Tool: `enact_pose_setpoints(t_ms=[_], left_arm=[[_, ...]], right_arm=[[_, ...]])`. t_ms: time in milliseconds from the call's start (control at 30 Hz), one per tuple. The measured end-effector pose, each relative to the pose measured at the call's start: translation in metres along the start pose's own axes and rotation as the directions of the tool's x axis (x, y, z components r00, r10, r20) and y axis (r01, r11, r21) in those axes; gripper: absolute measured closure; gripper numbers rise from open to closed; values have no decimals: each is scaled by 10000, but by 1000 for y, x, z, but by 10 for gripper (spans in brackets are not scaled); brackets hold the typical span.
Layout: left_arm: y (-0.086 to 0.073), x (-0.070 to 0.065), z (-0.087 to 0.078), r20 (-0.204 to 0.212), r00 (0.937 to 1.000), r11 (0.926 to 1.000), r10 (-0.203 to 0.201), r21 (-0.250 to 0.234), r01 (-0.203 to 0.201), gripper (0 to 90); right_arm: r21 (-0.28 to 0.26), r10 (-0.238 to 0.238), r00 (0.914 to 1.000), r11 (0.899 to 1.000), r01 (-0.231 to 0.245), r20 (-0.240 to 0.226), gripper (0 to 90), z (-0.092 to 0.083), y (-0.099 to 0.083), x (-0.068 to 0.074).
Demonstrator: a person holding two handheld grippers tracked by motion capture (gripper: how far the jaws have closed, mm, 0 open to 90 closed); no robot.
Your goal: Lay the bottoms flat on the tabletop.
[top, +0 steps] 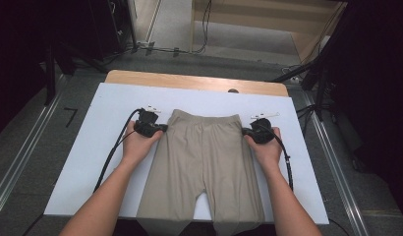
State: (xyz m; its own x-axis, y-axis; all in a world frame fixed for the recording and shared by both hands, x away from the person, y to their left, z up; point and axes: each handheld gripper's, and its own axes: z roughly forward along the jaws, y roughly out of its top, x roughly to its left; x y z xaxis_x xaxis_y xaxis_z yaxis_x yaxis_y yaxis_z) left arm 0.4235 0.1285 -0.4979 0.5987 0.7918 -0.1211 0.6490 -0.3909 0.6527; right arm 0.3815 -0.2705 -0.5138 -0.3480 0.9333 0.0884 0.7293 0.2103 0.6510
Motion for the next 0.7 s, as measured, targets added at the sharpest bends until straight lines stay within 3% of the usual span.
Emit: enact_pose_setpoints(t_ms=[67,133,200,233,267,300,400,533,600,700], left_arm=[[-1,8,-5,-164,9999,10000,4,99,-2,900],[-4,15,-9,-222,9997,9998,111,178,-108,900],[-6,19,-10,345,9993,9998,115,147,-120,900],[-6,20,-9,533,9985,9997,119,210,-130,893],[-4,19,-8,636,9980,9999,58,99,-64,831],[-2,19,-8,569,9983,9999,128,-28,-126,712],[9,18,-5,1339,9908,9986,-218,-452,280,585],[25,10,6,1603,9867,9983,-268,-473,348,506],[30,7,15,1651,9853,9984,-430,-289,484,507],[35,4,26,1471,9881,9989,-453,-21,461,551]], right_arm=[[93,98,9989,9999,-102,451,885,-2,-1,-4],[130,195,9982,9997,-203,569,885,-4,-2,-11],[69,209,9994,9998,-211,271,880,-4,-3,-15],[6,163,9998,9999,-163,-122,843,-4,-2,-16],[-201,136,9980,9997,-148,-610,749,-3,-2,-16],[-412,44,9967,9991,-78,-816,691,-4,0,-15],[-1086,27,9944,9940,-143,-1055,633,-8,8,-14],[-873,250,9956,9956,-329,-904,610,-2,24,-13],[-639,234,9960,9975,-289,-858,610,5,29,-13],[-202,374,9959,9990,-392,-823,617,17,31,-13]])
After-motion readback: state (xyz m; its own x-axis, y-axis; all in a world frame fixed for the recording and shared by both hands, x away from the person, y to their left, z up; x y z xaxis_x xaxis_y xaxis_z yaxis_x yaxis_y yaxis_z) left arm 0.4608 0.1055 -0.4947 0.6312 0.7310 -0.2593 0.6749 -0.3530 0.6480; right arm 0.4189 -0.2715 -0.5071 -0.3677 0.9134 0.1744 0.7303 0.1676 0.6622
